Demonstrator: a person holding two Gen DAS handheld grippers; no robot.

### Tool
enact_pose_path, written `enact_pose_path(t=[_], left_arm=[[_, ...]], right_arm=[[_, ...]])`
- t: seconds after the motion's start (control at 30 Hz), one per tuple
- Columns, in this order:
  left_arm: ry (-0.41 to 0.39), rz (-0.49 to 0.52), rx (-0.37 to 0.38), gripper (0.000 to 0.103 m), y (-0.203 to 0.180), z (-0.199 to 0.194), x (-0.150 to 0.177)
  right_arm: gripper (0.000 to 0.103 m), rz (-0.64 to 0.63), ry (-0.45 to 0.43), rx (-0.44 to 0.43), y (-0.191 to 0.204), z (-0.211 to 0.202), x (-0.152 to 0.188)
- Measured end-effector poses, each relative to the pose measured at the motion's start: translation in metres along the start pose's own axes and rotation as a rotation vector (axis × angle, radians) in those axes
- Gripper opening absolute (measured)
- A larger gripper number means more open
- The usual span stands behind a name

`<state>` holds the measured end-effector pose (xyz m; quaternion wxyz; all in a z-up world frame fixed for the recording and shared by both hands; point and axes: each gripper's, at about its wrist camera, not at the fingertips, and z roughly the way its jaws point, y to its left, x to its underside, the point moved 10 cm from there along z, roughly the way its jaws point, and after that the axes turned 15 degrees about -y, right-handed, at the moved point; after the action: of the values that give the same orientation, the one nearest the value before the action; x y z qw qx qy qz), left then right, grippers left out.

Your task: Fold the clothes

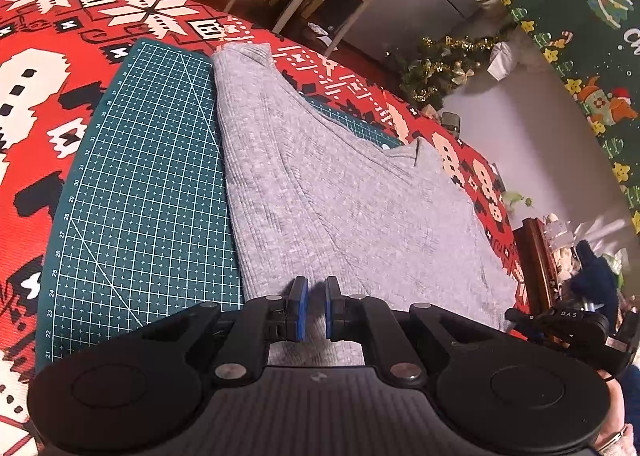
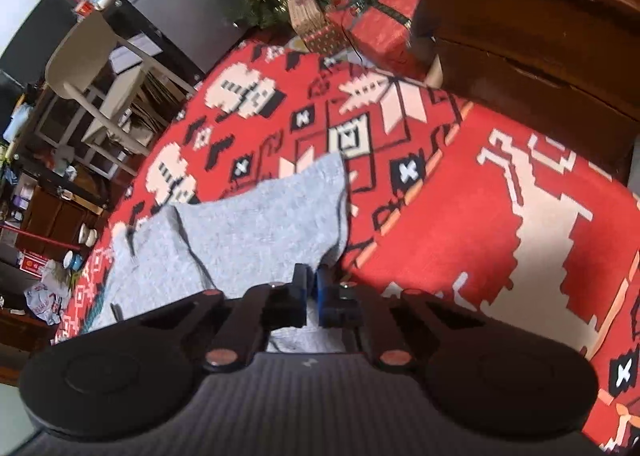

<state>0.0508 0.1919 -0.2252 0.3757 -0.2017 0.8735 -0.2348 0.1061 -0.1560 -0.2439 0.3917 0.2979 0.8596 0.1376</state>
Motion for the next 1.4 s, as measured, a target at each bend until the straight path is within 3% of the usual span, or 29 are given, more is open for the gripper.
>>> enact_pose_path(t=[0.13, 0.27, 0.43, 0.53, 0.83, 1.27, 1.37, 1.4], left_arm=[[-0.003, 0.002, -0.003, 0.007, 0.000, -0.001, -0.001], [-0.012, 0.001, -0.008, 0.007, 0.001, -0.002, -0.003], [-0.024, -0.007, -0.016, 0.007, 0.005, -0.005, -0.007], [-0.034, -0.022, -0.024, 0.007, 0.010, -0.006, -0.011], [-0.055, -0.078, -0.033, 0.007, 0.025, -0.011, -0.022], [-0.057, -0.083, -0.039, 0.007, 0.028, -0.011, -0.022], [-0.058, -0.076, -0.042, 0.007, 0.027, -0.010, -0.021], [-0.060, -0.074, -0.040, 0.007, 0.027, -0.011, -0.022]], right_arm=[[0.004, -0.079, -0.064, -0.074, 0.027, -0.013, -0.006], [0.003, -0.134, -0.090, -0.236, 0.076, -0.029, 0.005], [0.003, -0.249, -0.090, -0.428, 0.149, -0.052, 0.038], [0.003, -0.297, -0.068, -0.501, 0.185, -0.062, 0.064], [0.003, -0.418, -0.041, -0.588, 0.240, -0.073, 0.121], [0.004, -0.502, 0.034, -0.665, 0.253, -0.079, 0.157], [0.013, -0.509, 0.051, -0.676, 0.251, -0.077, 0.163], [0.023, -0.507, 0.058, -0.679, 0.250, -0.076, 0.164]])
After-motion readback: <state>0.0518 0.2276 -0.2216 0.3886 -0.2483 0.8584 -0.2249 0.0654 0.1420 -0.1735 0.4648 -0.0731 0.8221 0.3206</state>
